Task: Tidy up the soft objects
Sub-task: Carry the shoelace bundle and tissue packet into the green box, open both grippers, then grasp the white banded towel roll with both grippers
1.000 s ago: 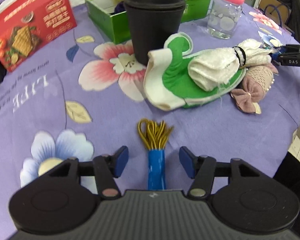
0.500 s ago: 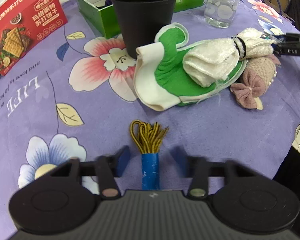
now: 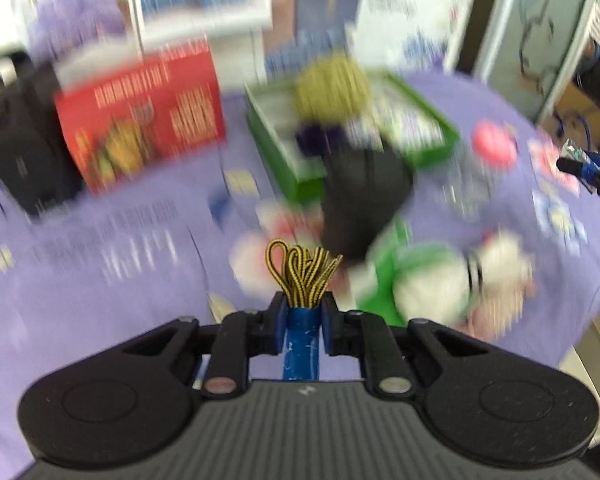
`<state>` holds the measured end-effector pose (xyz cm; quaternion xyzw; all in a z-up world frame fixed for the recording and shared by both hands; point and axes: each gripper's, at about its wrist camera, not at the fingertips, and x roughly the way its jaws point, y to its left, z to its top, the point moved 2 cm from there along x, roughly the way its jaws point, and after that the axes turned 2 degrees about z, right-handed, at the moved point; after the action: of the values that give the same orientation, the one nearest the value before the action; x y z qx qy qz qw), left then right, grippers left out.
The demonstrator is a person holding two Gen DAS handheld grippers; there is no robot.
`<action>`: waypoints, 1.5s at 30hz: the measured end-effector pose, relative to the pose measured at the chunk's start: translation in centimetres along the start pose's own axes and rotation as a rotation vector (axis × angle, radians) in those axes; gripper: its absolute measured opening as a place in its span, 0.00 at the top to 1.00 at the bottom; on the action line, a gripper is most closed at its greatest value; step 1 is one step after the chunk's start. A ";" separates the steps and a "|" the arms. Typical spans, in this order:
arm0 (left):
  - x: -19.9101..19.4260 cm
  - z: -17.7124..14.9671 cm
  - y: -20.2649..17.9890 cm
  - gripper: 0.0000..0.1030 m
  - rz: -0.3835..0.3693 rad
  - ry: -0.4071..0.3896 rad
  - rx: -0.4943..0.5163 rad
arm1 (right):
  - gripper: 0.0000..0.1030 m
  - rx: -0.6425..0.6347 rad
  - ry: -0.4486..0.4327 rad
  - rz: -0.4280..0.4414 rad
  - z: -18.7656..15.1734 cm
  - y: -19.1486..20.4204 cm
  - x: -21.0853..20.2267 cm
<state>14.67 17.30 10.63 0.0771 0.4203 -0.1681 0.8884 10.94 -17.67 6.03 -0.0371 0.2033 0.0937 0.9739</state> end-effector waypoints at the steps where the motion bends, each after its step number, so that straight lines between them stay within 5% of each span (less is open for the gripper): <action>1: -0.2 1.8 0.2 0.86 0.007 -0.026 -0.001 | 0.70 -0.019 -0.018 0.007 1.6 0.2 0.8; 7: 3.7 13.0 1.0 0.86 0.031 -0.127 -0.039 | 0.70 -0.127 -0.021 0.039 9.4 2.1 8.6; 11: 9.0 17.5 1.3 0.85 0.035 -0.086 -0.071 | 0.69 -0.134 0.045 0.084 11.3 3.0 13.8; 12: 10.4 18.2 1.3 0.78 0.036 -0.067 -0.078 | 0.68 -0.124 0.069 0.102 11.4 3.0 15.0; 13: 11.6 18.7 1.2 0.46 0.044 -0.050 -0.084 | 0.67 -0.106 0.084 0.112 11.6 3.0 16.0; 14: 12.7 19.3 1.1 0.31 0.064 -0.041 -0.082 | 0.66 -0.086 0.089 0.119 11.8 2.9 16.8; 20: 15.2 20.4 0.5 0.30 0.065 -0.061 -0.055 | 0.64 -0.060 0.063 0.128 13.1 2.5 18.7; 32: 8.9 17.0 -1.5 0.30 0.081 -0.121 -0.037 | 0.62 -0.088 -0.004 0.130 11.4 3.5 11.7; 39: 3.0 9.6 -3.4 0.29 0.094 -0.153 -0.041 | 0.61 -0.056 -0.046 0.158 6.8 4.8 3.7; 45: 1.9 1.2 -5.5 0.29 0.128 -0.119 -0.062 | 0.60 -0.032 0.019 0.170 -0.1 6.6 1.1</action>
<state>14.62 11.41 9.98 0.0662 0.3659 -0.1022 0.9226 10.59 -11.05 5.31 -0.0360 0.2135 0.1789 0.9597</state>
